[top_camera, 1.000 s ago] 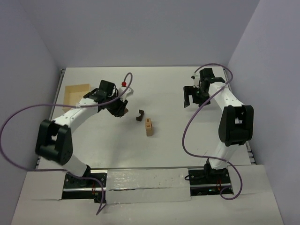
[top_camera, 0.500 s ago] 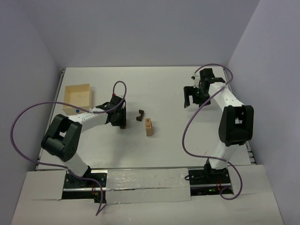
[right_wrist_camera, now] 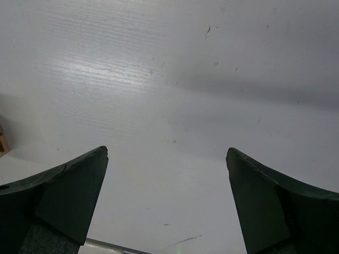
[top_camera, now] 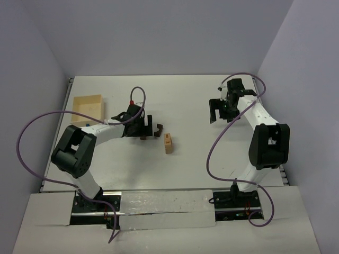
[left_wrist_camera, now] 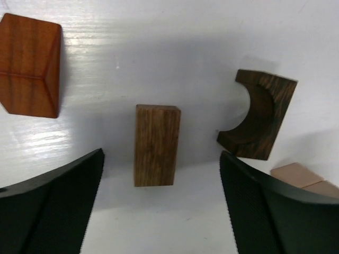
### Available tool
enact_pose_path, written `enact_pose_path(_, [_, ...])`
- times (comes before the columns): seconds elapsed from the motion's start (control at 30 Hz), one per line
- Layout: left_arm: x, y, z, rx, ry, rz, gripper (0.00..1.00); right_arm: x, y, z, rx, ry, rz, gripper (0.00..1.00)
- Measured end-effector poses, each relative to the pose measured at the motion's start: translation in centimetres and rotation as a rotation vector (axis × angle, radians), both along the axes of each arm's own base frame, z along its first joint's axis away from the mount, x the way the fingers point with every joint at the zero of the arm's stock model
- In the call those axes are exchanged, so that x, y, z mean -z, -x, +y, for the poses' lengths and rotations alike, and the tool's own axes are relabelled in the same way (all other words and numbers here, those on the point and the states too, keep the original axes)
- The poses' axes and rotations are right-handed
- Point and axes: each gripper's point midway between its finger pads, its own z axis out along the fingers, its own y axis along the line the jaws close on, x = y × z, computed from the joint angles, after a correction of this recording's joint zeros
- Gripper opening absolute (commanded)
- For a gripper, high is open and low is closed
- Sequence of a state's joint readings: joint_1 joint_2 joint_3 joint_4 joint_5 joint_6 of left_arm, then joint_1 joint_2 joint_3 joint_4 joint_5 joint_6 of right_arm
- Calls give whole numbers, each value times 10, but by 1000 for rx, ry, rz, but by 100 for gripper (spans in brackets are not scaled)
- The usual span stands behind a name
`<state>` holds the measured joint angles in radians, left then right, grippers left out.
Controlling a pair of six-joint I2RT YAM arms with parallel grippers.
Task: Build the wood block tower
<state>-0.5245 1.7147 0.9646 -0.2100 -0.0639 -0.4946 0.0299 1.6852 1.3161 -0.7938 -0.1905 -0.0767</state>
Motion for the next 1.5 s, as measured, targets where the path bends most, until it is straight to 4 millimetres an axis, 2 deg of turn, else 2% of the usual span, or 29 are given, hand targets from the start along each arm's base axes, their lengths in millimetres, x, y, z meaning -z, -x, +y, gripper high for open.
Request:
enact_pose_path(0.17, [-6,12,14,128,-77,0,93,0,0,0,-4,1,-1,100])
enact_pose_path(0.3, [-41,13,20,398,-75,-55,96,0,0,1,-10,-3,-2,100])
enact_pose_path(0.43, [-89,-12,33,685,-44,-170,96,0,0,2,-16,-11,-3,100])
enact_pose_path(0.53, [-107,-27,39,874,-58,-270,96,0,0,3,-18,-17,-2,100])
enact_pose_path(0.6, [-102,-27,37,980,-59,-298,96,1,-1,4,-19,-20,-1,100])
enact_pose_path(0.73, [-76,-22,29,1151,-36,-302,96,1,-1,4,-20,-22,-1,100])
enact_pose_path(0.9, [-42,-18,24,1279,-21,-294,97,1,-2,4,-20,-22,-3,100])
enact_pose_path(1.0, [-28,-9,21,1339,-28,-290,98,1,-2,4,-20,-22,-3,100])
enact_pose_path(1.17, [-17,3,14,1431,-47,-308,99,1,-2,4,-20,-22,-6,100])
enact_pose_path(1.3, [-11,3,11,1467,-59,-321,99,1,-3,4,-20,-22,-7,100])
enact_pose_path(1.5, [11,2,11,1505,-55,-293,99,4,-3,5,-21,-26,2,100])
